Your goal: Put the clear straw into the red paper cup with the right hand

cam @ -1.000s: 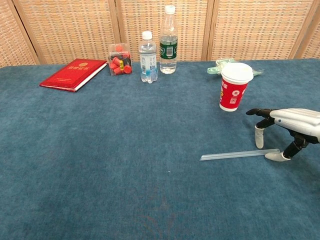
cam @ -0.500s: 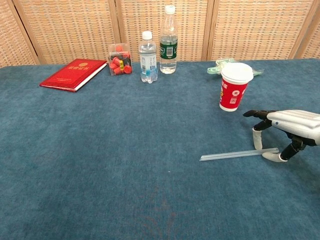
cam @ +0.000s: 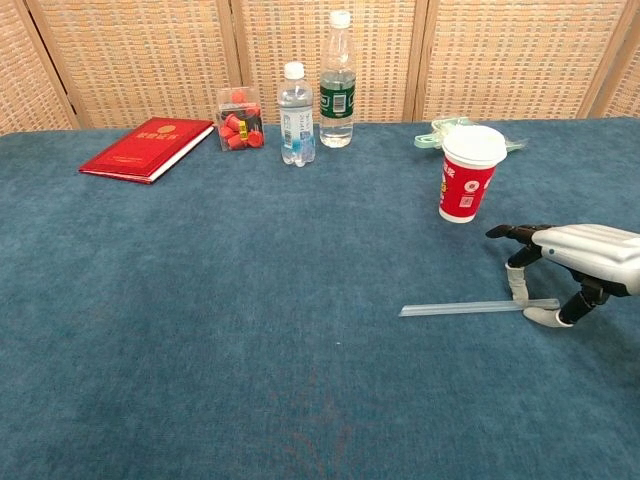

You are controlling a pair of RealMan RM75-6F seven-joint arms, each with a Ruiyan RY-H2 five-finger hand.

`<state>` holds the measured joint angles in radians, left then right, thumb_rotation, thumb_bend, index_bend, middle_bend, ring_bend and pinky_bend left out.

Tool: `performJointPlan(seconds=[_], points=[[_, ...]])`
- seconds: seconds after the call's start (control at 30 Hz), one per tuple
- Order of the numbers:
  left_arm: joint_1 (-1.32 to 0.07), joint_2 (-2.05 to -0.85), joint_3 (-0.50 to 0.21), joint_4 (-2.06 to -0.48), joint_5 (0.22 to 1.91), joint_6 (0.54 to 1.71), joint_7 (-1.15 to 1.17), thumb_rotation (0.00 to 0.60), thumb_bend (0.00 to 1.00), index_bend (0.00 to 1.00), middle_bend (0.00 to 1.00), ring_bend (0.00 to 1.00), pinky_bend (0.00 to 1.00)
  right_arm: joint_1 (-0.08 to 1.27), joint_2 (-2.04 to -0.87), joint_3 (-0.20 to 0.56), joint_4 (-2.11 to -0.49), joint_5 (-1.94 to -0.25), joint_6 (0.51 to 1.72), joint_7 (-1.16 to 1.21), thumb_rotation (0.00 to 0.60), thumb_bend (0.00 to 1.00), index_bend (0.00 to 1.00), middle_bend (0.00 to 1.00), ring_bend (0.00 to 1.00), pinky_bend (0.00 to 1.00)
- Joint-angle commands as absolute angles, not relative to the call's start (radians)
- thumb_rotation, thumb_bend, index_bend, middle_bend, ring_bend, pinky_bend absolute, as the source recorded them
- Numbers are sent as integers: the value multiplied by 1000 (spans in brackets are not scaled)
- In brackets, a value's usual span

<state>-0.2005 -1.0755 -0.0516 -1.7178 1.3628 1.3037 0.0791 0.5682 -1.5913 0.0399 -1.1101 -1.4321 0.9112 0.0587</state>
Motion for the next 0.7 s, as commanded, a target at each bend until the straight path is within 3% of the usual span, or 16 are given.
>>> performJointPlan(seconds=[0.03,0.47,0.7], points=[[-201,-1076,-51,-1718,1363,1303,78,600,204,0,0,0,0,565,-1589,38,-1112,-1434,916,62,600,482,702,29,0,0],[-197,-1072,-50,-1719,1371,1312,73,600,203,0,0,0,0,526,-1445,53,-1226,-1499,1088,36,600,493,704,58,0,0],[-196,-1075,-56,-1726,1365,1320,88,600,204,0,0,0,0,511,-1314,134,-1268,-1536,1288,-348,600,505,704,76,0,0]])
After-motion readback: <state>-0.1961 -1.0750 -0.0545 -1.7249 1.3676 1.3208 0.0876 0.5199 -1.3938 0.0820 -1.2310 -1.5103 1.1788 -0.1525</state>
